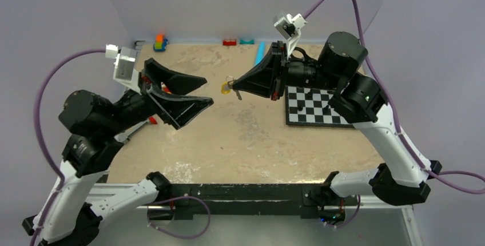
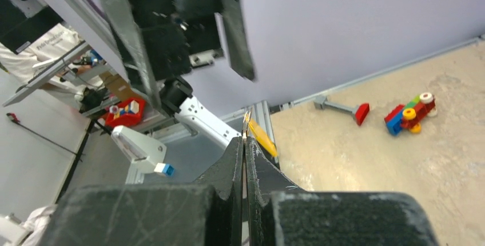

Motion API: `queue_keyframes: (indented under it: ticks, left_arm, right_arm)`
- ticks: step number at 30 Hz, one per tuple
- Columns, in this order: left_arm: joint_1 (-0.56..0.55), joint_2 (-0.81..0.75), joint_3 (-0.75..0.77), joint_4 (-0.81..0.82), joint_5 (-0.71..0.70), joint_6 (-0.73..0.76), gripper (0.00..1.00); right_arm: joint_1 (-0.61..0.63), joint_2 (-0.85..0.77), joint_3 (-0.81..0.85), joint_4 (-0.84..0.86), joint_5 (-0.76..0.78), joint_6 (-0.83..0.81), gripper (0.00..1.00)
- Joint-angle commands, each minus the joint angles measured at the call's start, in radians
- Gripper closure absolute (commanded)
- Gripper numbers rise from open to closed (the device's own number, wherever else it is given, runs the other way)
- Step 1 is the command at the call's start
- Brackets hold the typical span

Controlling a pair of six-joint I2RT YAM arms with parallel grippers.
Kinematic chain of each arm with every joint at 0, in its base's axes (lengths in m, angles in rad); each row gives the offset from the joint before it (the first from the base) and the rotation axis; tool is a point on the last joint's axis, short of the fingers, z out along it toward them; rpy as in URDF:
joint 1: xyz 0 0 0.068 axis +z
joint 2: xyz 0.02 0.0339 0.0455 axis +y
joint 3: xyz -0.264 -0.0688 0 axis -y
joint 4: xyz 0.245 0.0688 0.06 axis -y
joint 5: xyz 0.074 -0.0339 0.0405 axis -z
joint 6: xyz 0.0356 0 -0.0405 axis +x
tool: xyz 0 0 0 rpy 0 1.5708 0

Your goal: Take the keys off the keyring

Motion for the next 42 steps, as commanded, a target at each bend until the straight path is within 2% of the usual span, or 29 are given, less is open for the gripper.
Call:
queue_keyframes:
  ticks: [1, 5, 11, 16, 22, 26, 33, 38, 42]
  left_arm:
    - [0.005, 0.028, 0.185, -0.366, 0.098, 0.291, 0.3]
    - [0.009, 0.132, 0.361, -0.565, 0.245, 0.428, 0.41]
    - [0.01, 0.238, 0.504, -0.682, 0.249, 0.529, 0.36]
    - [0.012, 0.282, 0.526, -0.645, 0.253, 0.524, 0.38]
    - [0.013, 0.333, 0.55, -0.584, 0.323, 0.479, 0.45]
    - [0.015, 0.362, 0.578, -0.579, 0.357, 0.467, 0.51]
    - [0.026, 0.399, 0.626, -0.587, 0.417, 0.45, 0.55]
    - [0.031, 0.426, 0.648, -0.612, 0.432, 0.46, 0.55]
    - [0.037, 0.438, 0.648, -0.612, 0.442, 0.465, 0.51]
  right_arm:
    - [-0.047, 0.009, 0.048, -0.092, -0.143, -0.021, 1.0]
    - [-0.057, 0.052, 0.133, -0.21, -0.2, -0.077, 1.0]
    - [-0.057, 0.08, 0.192, -0.293, -0.226, -0.124, 1.0]
    - [-0.056, 0.081, 0.2, -0.303, -0.248, -0.139, 1.0]
    - [-0.056, 0.088, 0.2, -0.304, -0.256, -0.148, 1.0]
    - [-0.056, 0.09, 0.2, -0.312, -0.257, -0.158, 1.0]
    - [-0.056, 0.095, 0.2, -0.32, -0.253, -0.168, 1.0]
    - [-0.056, 0.097, 0.208, -0.317, -0.256, -0.167, 1.0]
    - [-0.057, 0.1, 0.208, -0.315, -0.256, -0.164, 1.0]
